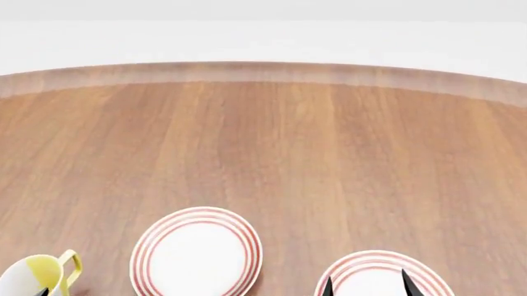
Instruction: Put the white mug on the left plate.
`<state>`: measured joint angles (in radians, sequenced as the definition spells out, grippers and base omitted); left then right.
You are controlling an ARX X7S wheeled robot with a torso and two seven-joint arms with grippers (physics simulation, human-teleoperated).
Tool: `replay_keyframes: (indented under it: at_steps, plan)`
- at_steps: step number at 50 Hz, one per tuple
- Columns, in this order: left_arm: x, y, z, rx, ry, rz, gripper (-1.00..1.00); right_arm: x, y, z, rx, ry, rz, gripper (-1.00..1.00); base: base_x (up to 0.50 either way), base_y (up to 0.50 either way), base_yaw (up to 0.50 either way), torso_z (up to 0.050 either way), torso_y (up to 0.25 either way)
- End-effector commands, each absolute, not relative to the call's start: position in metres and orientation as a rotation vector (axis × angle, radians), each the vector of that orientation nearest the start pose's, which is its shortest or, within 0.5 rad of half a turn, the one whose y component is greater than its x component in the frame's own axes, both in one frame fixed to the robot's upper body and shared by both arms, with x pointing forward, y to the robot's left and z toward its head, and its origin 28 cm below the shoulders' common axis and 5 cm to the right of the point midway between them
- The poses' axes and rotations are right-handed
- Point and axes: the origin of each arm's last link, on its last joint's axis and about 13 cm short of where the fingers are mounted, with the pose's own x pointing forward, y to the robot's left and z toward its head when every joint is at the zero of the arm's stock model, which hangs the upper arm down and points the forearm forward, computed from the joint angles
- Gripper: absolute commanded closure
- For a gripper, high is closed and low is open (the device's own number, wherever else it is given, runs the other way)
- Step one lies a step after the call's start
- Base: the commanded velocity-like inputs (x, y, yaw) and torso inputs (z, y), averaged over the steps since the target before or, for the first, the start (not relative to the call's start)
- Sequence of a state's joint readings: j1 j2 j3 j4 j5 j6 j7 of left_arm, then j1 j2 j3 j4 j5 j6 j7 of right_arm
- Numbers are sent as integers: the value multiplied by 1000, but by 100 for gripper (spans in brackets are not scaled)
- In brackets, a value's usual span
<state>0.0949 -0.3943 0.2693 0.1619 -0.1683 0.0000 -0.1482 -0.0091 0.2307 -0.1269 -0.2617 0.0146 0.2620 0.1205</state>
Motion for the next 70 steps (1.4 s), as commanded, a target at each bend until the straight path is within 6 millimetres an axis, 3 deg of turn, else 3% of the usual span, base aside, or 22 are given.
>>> replay_keyframes:
  at_steps: [1, 9, 14, 26, 39, 70]
  plan:
    - [160, 254, 28, 259, -5, -245, -100, 205, -122, 46, -214, 15, 17, -100, 0, 0, 0, 0, 0]
    - [137, 266, 36, 262, -16, -283, -100, 205, -123, 46, -213, 15, 14, -100, 0, 0, 0, 0, 0]
    - [126, 268, 26, 266, 3, -297, -100, 205, -123, 44, -207, 17, 15, -100, 0, 0, 0, 0, 0]
    - [87, 279, 26, 292, -19, -386, -100, 204, -123, 42, -201, 17, 18, -100, 0, 0, 0, 0, 0]
    - [57, 288, 26, 306, -45, -480, -100, 203, -121, 42, -197, 16, 21, -100, 0, 0, 0, 0, 0]
    - [45, 280, 3, 361, 19, -665, -100, 203, -123, 44, -192, 6, 15, -100, 0, 0, 0, 0, 0]
